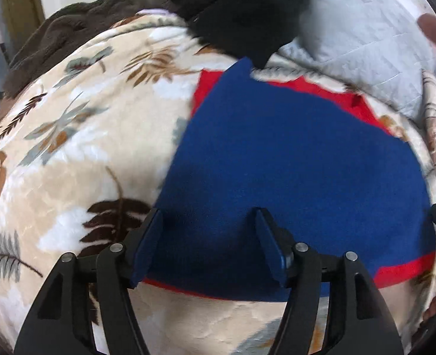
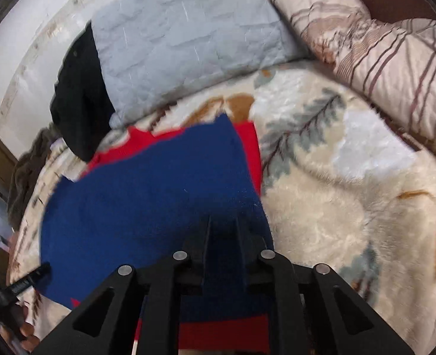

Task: Fold small clothes
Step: 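Lower the folded blue hem onto the red body and release both grippers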

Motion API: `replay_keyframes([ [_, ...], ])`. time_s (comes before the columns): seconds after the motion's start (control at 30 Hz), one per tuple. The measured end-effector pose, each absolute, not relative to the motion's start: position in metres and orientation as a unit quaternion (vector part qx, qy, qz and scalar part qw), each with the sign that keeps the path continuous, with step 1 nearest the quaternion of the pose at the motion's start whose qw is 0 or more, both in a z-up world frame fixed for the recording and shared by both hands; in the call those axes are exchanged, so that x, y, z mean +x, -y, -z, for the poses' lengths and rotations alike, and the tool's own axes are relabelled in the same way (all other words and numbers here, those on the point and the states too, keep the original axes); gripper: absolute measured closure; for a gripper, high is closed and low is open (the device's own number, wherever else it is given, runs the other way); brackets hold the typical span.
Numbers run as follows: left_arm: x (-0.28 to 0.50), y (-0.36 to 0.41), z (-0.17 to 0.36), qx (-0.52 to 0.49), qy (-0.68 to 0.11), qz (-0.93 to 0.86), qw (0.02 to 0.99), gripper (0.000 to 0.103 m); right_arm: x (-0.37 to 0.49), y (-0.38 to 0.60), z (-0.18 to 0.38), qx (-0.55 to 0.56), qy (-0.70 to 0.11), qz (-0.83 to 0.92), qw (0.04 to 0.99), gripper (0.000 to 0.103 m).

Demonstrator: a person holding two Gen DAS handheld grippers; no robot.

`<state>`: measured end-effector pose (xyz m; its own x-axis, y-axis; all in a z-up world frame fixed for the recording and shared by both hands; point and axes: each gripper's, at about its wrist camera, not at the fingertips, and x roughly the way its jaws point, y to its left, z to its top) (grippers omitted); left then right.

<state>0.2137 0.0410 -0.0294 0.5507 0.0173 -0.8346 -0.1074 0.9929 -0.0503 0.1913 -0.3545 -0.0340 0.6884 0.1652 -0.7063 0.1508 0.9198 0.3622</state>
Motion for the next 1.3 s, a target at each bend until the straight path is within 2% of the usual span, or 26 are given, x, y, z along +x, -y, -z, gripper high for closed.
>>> replay_keyframes([
  [0.07,0.218,-0.044,0.030,-0.069,-0.481,-0.028,0.873,0.039,0.186,0.355,0.028,0.197,-0.380,-0.003,0.904,0.081],
  [0.17,0.223,-0.043,0.035,-0.061,-0.489,-0.031,0.870,0.038,0.194,0.352,0.048,0.183,-0.430,-0.001,0.884,0.081],
  [0.43,0.219,-0.065,0.017,-0.086,-0.457,-0.066,0.883,0.038,0.180,0.332,0.012,0.209,-0.338,-0.027,0.917,0.079],
  [0.57,0.227,-0.079,0.033,-0.114,-0.486,-0.077,0.863,0.038,0.190,0.292,0.005,0.200,-0.326,-0.081,0.920,0.076],
  [0.67,0.232,-0.084,0.045,-0.127,-0.501,-0.076,0.853,0.032,0.193,0.251,0.004,0.175,-0.323,-0.132,0.921,0.075],
  [0.77,0.232,-0.086,0.046,-0.133,-0.502,-0.074,0.852,0.030,0.202,0.221,0.021,0.164,-0.353,-0.166,0.906,0.074],
  [0.83,0.232,-0.086,0.047,-0.129,-0.503,-0.074,0.851,0.028,0.217,0.202,0.051,0.130,-0.430,-0.165,0.878,0.072],
  [0.87,0.231,-0.085,0.046,-0.129,-0.502,-0.074,0.852,0.029,0.215,0.200,0.052,0.121,-0.418,-0.161,0.886,0.072],
  [1.03,0.225,-0.082,0.027,-0.133,-0.476,-0.052,0.868,0.029,0.201,0.209,0.025,0.121,-0.377,-0.143,0.907,0.073],
  [1.17,0.229,-0.080,0.031,-0.115,-0.483,-0.063,0.866,0.029,0.193,0.260,0.012,0.142,-0.340,-0.048,0.928,0.072],
  [1.3,0.237,-0.082,0.046,-0.127,-0.503,-0.064,0.853,0.027,0.193,0.331,0.027,0.203,-0.360,0.063,0.908,0.070],
])
